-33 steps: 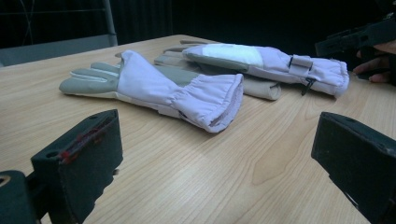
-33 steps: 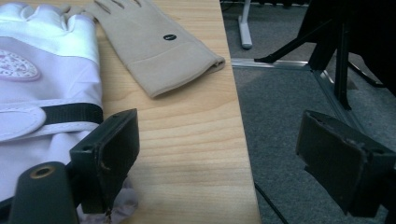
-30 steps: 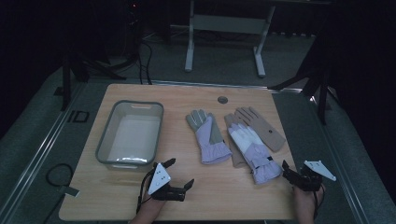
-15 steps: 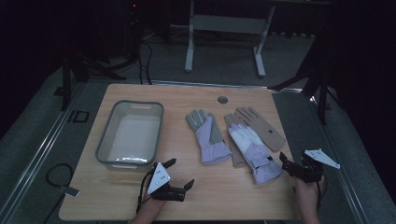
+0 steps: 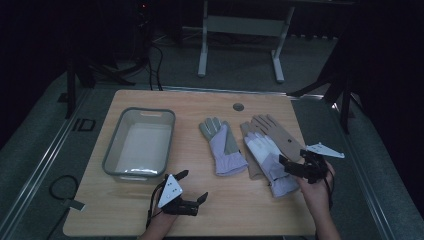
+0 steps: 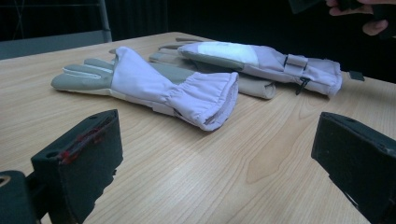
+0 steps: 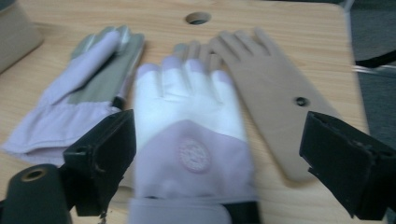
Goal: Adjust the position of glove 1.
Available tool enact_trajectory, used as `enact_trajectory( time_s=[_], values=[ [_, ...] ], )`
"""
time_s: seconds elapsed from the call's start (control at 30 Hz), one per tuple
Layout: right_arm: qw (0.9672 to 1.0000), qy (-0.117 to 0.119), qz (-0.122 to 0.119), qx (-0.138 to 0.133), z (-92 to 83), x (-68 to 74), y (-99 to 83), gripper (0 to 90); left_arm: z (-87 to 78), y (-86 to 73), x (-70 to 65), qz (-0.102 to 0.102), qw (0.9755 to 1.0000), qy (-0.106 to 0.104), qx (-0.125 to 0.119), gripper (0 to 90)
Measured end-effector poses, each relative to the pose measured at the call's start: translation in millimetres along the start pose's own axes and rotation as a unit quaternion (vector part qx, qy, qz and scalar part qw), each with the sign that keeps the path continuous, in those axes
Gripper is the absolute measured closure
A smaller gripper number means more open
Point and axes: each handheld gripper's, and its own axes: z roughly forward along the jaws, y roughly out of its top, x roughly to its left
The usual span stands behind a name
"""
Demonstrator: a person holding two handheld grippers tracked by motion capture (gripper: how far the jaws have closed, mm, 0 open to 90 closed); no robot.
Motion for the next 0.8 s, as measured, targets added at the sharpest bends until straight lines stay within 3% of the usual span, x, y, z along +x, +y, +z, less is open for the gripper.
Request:
enact_trajectory(
  time_s=[0.13,0.3,0.53,0.8],
  values=[
    [0.9996,0.017,-0.019,0.014,8.2,14.1,10.5,12.7,0.0,0.0,-0.4,0.001,1.0000,0.000,0.000,1.8],
    [0.9980,0.031,-0.055,0.006,17.1,32.6,23.9,19.3,-0.1,0.0,-0.2,0.001,1.0000,0.000,0.000,1.8],
    [0.9959,0.066,-0.060,0.012,38.0,55.9,38.1,27.5,-0.1,0.0,-0.6,0.000,1.0000,-0.003,0.001,1.8],
    [0.9932,0.081,-0.082,0.020,63.3,76.8,48.8,28.5,-0.1,0.0,-0.9,0.001,1.0000,-0.005,0.002,1.8]
  ],
)
